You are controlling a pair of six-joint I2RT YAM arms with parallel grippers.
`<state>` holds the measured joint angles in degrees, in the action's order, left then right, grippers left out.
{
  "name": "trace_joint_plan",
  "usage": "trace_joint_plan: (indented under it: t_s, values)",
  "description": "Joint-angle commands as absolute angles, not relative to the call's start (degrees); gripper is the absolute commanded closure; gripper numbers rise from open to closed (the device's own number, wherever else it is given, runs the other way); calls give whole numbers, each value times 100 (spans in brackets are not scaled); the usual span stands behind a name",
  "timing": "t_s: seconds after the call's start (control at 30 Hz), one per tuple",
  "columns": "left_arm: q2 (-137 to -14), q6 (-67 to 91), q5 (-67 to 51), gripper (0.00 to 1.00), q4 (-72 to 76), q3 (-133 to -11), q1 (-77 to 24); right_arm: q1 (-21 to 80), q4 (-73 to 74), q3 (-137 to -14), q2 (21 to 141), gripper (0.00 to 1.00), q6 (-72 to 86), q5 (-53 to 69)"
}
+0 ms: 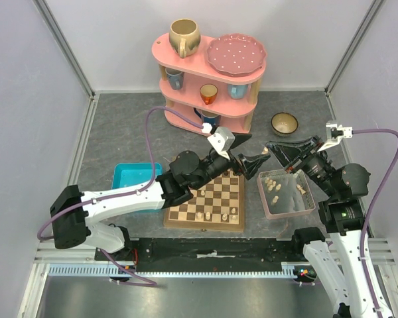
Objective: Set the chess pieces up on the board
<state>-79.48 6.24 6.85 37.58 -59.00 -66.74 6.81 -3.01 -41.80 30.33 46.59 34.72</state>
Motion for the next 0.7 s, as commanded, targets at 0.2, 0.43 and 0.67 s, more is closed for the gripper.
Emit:
trace_joint_plan:
  t_s: [0.2, 0.43, 0.67]
  values:
    - [-8244, 176, 659, 25, 3463, -6381, -6706, 703, -404, -4456, 2918, 100, 4711, 3621]
    - [-8349, 149, 721, 37, 3454, -6460, -6706, 703, -361, -4517, 2944, 100, 4702, 3691]
    - [-8437, 237, 685, 60, 3489, -6557, -6706, 712, -158, -4562, 2918, 100, 4535, 3700]
